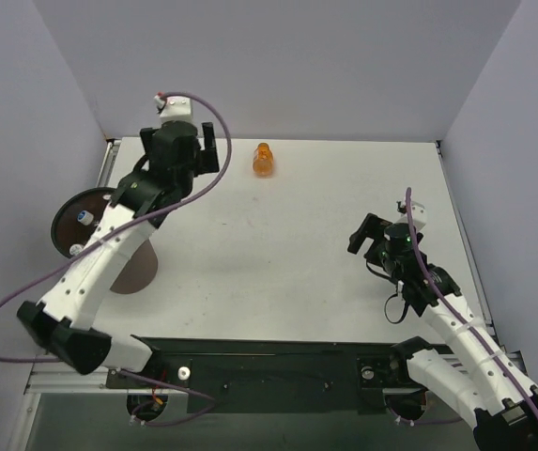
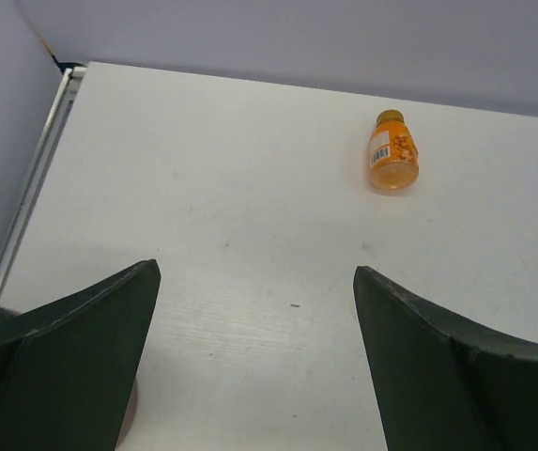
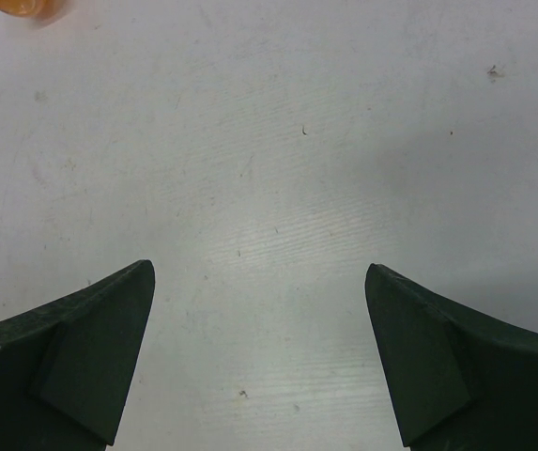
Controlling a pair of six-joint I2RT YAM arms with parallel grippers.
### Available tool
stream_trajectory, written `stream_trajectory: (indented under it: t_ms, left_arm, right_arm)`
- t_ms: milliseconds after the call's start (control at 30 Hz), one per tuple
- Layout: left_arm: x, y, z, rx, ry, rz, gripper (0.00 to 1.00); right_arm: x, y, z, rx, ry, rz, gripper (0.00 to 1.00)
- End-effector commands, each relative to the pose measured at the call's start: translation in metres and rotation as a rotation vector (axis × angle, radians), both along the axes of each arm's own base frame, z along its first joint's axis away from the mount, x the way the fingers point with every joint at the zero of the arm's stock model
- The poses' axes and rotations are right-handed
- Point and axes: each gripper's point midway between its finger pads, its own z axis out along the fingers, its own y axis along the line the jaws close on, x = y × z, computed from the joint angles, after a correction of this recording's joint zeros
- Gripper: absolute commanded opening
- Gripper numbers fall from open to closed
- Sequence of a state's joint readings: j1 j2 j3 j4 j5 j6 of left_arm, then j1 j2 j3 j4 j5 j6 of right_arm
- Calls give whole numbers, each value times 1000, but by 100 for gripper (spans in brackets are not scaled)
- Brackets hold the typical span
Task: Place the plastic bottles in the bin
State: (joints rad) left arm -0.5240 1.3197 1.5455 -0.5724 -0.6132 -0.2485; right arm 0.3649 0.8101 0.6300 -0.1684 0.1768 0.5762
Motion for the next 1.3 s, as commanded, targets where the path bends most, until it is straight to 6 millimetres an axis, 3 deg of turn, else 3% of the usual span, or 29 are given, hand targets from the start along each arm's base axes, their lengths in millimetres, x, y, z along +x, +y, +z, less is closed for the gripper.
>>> stream_trajectory:
  t_ms: [0, 33, 133, 167, 200, 233, 400, 500, 533, 567, 600, 633, 667, 700, 933, 1167, 1267]
  left_arm:
    - [28, -43, -53, -26, 237, -37, 96]
    - [40, -58, -71, -17, 277, -54, 96]
    - [65, -89, -99, -19, 322, -87, 97]
    - [78, -99, -107, -17, 328, -87, 97]
    - [88, -105, -102, -21, 313, -87, 97]
    - [100, -110, -126, 11, 355, -72, 97]
    - [153, -149, -154, 16, 393, -137, 97]
    - [174, -164, -165, -20, 372, -167, 97]
    - [180, -163, -180, -19, 385, -162, 97]
    - [190, -167, -175, -39, 335, -159, 97]
    - [191, -162, -191, -26, 354, -145, 97]
    - [200, -164, -196, -36, 315, -142, 97]
    - [212, -168, -188, -56, 250, -148, 97]
    - [212, -167, -198, -48, 255, -148, 97]
    - [246, -181, -194, -47, 129, -167, 97]
    - [265, -186, -216, -130, 89, -160, 97]
    - [275, -191, -212, -170, 37, -153, 97]
  right_arm:
    - [10, -2, 14, 7, -31, -33, 88]
    - [10, -3, 15, 7, -33, -35, 88]
    - [10, -4, 16, 0, -31, -40, 88]
    - [9, -6, 17, -5, -32, -44, 88]
    - [8, -7, 18, -10, -29, -46, 88]
    - [7, -9, 20, -17, -32, -50, 88]
    - [6, -20, 22, -74, -25, -75, 89]
    - [8, -20, 22, -89, -18, -71, 89]
    - [9, -19, 23, -93, -19, -66, 89]
    - [10, -18, 22, -95, -12, -63, 89]
    - [11, -19, 23, -96, -13, -63, 89]
    - [11, -18, 22, -98, -9, -61, 89]
    - [12, -18, 22, -98, -7, -58, 89]
    - [12, -17, 22, -102, -6, -55, 89]
    - [14, -18, 17, -117, 10, -53, 89]
    - [15, -16, 12, -119, 19, -47, 89]
    - [16, -14, 10, -119, 31, -32, 89]
